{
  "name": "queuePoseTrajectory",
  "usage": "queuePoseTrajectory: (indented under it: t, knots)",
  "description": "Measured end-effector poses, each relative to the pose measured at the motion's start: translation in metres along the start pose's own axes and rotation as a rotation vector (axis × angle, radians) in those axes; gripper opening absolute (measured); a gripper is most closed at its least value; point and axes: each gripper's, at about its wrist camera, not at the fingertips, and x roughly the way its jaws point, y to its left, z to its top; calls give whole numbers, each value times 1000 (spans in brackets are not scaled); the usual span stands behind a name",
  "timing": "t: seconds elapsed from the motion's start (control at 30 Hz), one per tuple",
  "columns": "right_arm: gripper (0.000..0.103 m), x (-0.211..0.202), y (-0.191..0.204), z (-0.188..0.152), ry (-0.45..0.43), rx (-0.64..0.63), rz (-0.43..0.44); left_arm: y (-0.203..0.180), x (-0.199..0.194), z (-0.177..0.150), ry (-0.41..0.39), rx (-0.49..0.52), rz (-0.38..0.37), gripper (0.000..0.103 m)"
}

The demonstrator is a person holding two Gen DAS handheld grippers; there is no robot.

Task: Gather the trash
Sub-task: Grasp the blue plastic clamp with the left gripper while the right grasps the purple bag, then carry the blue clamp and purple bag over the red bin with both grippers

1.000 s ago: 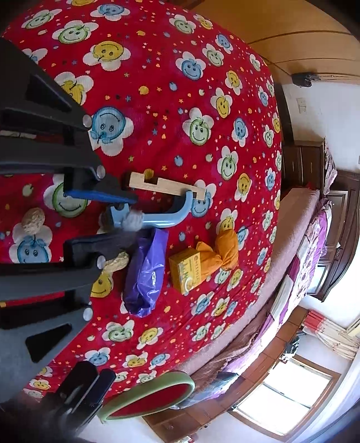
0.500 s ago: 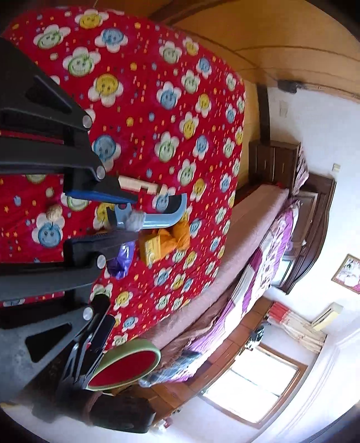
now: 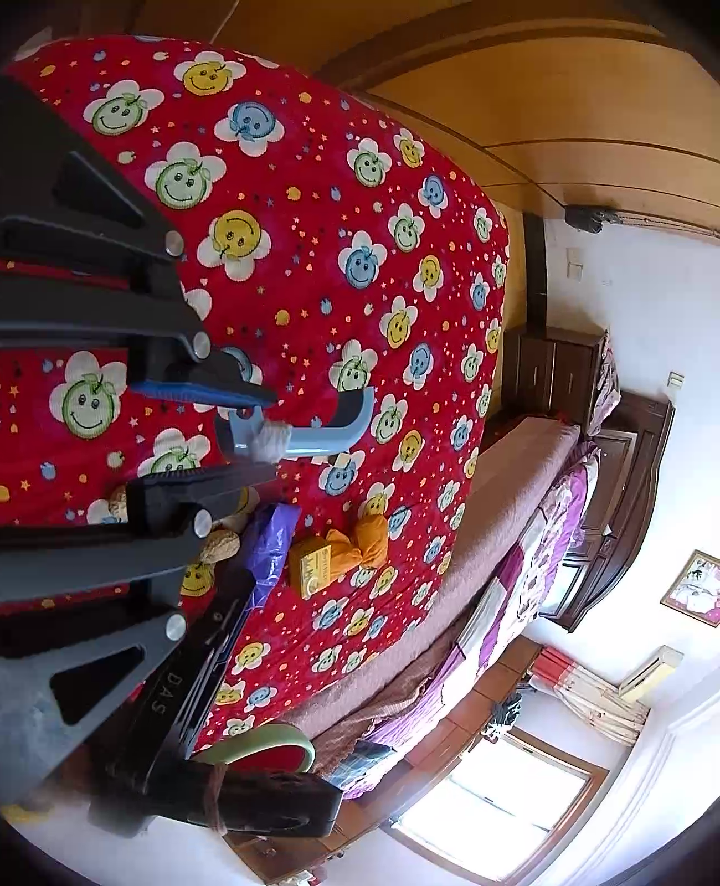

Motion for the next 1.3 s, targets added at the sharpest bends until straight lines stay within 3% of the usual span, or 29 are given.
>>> queuePoseTrajectory:
  t: [0.43,0.87,1.3]
  knots:
    - [20,-62,-9,-23,-119,74,-2,-20,-19,-11,-11,24,-32,19]
    - [20,-137,-18,-44,-268,77,-120,-57,-43,-21,-17,71,-99,19]
    - [20,-192,-66,-59,-373,167,-200,-110,-44,-28,12,144,-160,19]
